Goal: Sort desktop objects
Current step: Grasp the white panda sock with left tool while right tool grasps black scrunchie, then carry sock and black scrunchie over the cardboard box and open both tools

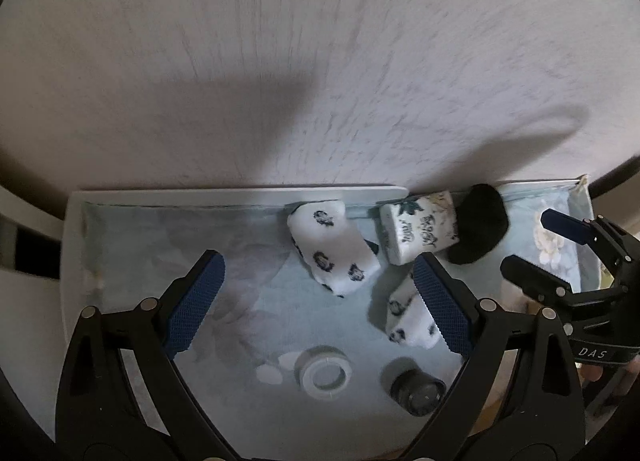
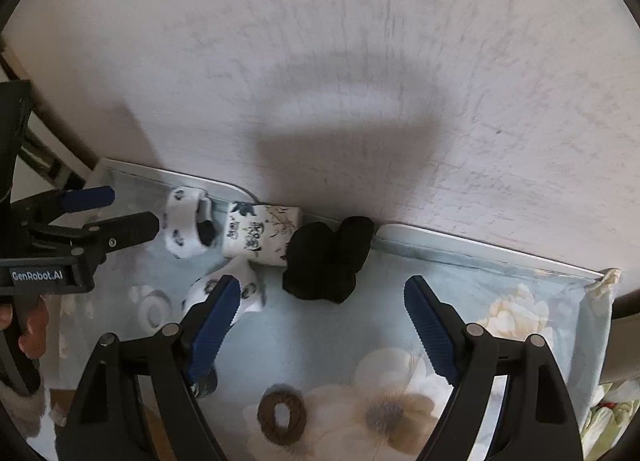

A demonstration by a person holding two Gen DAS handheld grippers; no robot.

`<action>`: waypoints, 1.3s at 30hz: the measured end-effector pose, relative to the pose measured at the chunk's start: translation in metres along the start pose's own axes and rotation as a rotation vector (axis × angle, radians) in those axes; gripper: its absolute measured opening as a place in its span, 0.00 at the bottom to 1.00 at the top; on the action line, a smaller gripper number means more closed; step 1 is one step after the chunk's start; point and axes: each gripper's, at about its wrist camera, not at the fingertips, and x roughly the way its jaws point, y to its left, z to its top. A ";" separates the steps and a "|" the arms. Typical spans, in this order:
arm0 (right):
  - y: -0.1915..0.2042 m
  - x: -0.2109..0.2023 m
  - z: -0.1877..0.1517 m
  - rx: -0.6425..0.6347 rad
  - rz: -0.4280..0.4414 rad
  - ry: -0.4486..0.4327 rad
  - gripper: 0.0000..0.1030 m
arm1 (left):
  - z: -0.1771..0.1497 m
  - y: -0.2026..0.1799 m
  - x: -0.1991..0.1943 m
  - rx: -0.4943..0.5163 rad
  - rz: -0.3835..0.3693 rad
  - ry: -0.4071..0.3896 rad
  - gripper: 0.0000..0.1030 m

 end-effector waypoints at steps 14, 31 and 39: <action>-0.009 0.044 0.009 0.048 -0.020 0.054 0.58 | 0.003 0.006 0.044 -0.109 -0.015 0.050 0.72; -0.019 0.036 0.007 0.089 0.020 0.049 0.13 | -0.004 -0.018 0.031 -0.104 -0.068 0.002 0.31; -0.023 0.005 0.006 0.083 0.030 0.024 0.13 | 0.000 -0.034 -0.006 -0.074 -0.081 -0.023 0.31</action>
